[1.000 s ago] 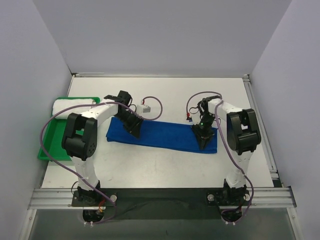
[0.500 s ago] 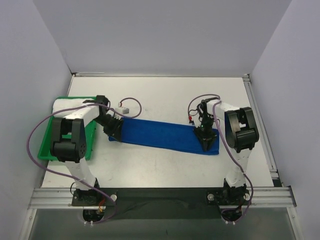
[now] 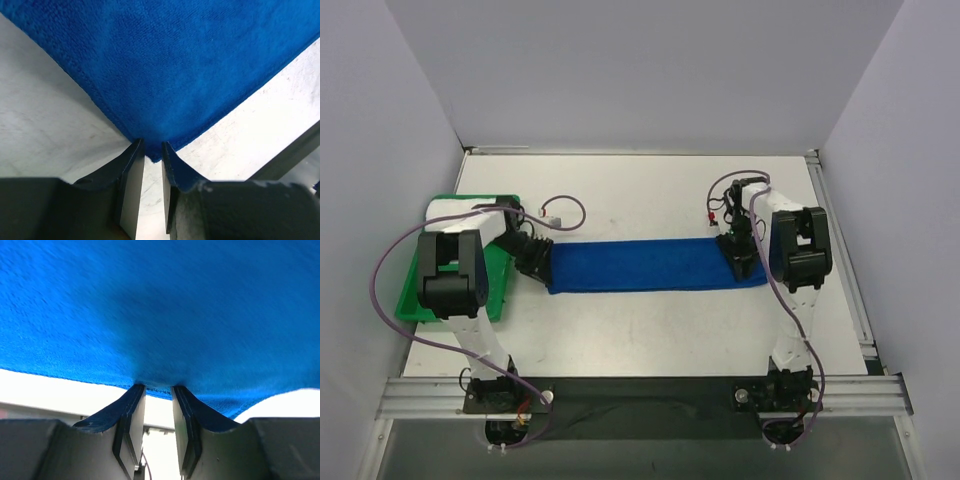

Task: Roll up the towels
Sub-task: Fold the towel

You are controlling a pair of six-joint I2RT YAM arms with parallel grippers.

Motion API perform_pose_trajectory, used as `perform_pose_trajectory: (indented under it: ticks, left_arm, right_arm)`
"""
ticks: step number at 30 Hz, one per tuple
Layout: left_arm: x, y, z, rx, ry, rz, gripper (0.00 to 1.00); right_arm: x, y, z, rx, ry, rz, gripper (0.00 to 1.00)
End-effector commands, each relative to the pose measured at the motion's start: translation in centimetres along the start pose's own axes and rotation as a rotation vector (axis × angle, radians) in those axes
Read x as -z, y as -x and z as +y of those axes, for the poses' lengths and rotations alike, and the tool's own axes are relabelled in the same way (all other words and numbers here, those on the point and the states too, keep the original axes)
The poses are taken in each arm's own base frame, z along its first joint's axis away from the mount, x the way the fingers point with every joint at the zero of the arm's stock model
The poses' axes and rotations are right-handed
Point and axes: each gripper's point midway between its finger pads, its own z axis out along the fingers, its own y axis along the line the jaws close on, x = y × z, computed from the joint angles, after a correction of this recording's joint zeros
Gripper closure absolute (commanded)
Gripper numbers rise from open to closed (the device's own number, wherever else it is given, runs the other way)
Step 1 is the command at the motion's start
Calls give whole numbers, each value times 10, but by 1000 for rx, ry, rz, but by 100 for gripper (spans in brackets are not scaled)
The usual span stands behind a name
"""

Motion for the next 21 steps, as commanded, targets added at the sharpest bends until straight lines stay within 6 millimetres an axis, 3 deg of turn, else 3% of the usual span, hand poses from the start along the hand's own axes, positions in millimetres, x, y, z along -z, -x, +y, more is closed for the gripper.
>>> perform_pose_trajectory:
  ticks: [1, 5, 8, 11, 15, 21]
  left_arm:
    - [-2, -3, -7, 45, -53, -19, 69]
    - [10, 3, -17, 21, -74, -69, 68]
    - [30, 28, -30, -8, -98, -162, 65]
    - [43, 54, -34, 8, -110, -228, 64]
    - [47, 70, -32, 23, -108, -264, 61]
    - [28, 77, -26, 96, -146, -272, 59]
  right_arm:
    - [17, 19, -22, -6, -42, -83, 71]
    - [44, 18, -14, -10, 43, -181, 69]
    - [75, 25, -4, -33, 147, -317, 67]
    - [96, 37, -13, -88, 158, -394, 67]
    - [91, 43, -40, -209, 168, -388, 68]
    - [66, 50, -50, -321, 244, -336, 68]
